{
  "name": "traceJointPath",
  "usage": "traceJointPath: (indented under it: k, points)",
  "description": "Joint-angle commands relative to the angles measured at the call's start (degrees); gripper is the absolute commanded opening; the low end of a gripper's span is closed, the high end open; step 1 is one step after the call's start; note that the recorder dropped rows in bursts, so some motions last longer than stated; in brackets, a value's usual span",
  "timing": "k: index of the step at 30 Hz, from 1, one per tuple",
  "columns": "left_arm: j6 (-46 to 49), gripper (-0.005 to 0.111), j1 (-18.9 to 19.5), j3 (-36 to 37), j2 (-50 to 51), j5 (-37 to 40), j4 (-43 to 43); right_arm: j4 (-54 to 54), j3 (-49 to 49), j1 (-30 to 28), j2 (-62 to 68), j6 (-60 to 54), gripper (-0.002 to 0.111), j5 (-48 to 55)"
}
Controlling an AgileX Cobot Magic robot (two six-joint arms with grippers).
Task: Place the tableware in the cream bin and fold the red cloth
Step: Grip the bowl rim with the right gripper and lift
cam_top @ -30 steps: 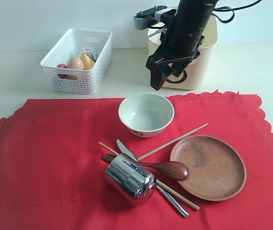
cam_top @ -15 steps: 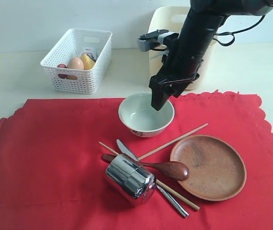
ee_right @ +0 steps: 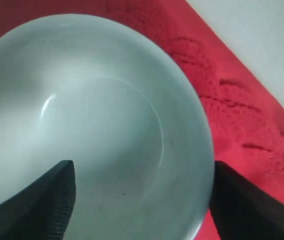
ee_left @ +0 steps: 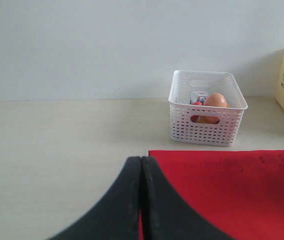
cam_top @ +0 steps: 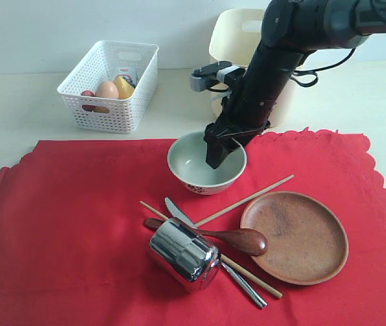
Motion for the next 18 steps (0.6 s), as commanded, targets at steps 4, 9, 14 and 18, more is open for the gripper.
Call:
traceJointPath:
  k: [4,9,14,18]
  points:
    - [0.2,0.0,0.0,0.2,-0.4,-0.1,0.1,0.8,0.1,-0.2,0.9,-0.4,0.051,-0.7]
    - [0.2,0.0,0.0,0.2,-0.4,-0.1,0.1,0.8,0.1,-0.2,0.9,-0.4,0.023,-0.7]
    - [0.2,0.0,0.0,0.2,-0.4,-0.1,0.1,2.2,0.1,-0.2,0.9,-0.3,0.005,-0.1]
    - [0.2,0.0,0.0,0.2,-0.4,-0.1,0.1,2.3,0.1,-0.2,0.9,-0.3,0.0,0.4]
